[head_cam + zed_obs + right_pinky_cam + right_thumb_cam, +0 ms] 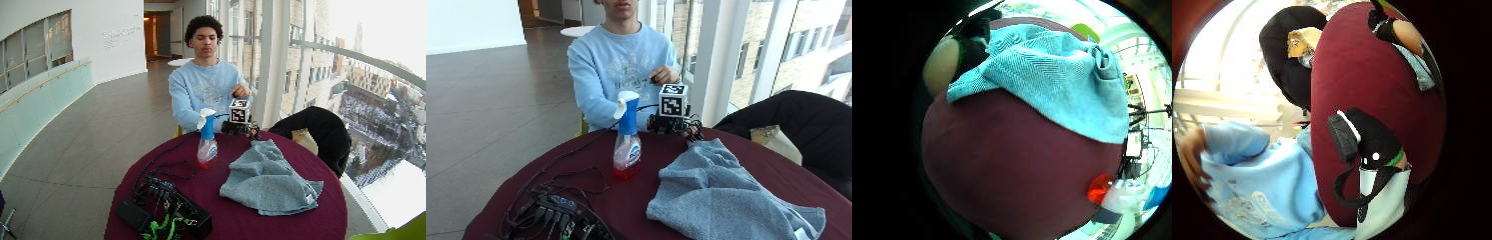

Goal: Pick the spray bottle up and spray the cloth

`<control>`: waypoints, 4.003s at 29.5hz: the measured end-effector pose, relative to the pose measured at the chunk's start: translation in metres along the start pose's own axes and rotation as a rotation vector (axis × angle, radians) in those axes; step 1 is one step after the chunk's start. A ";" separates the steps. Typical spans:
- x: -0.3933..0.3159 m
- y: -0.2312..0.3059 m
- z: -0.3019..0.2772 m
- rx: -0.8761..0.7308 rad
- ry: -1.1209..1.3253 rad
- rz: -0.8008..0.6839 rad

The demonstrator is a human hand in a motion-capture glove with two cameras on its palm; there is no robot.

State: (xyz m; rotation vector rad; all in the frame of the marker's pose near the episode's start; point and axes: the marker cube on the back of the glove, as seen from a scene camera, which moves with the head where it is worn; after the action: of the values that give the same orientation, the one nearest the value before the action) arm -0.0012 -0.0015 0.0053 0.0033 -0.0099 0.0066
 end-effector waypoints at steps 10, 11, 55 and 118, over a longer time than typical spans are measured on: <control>-0.007 -0.009 -0.009 -0.024 0.050 -0.036; -0.008 -0.011 -0.012 -0.030 0.060 -0.040; 0.026 0.129 -0.075 -0.017 0.083 0.160; 0.198 0.143 -0.089 0.910 -0.847 0.790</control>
State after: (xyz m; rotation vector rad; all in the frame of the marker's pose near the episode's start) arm 0.1963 0.1430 -0.0816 0.9129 -0.8548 0.7996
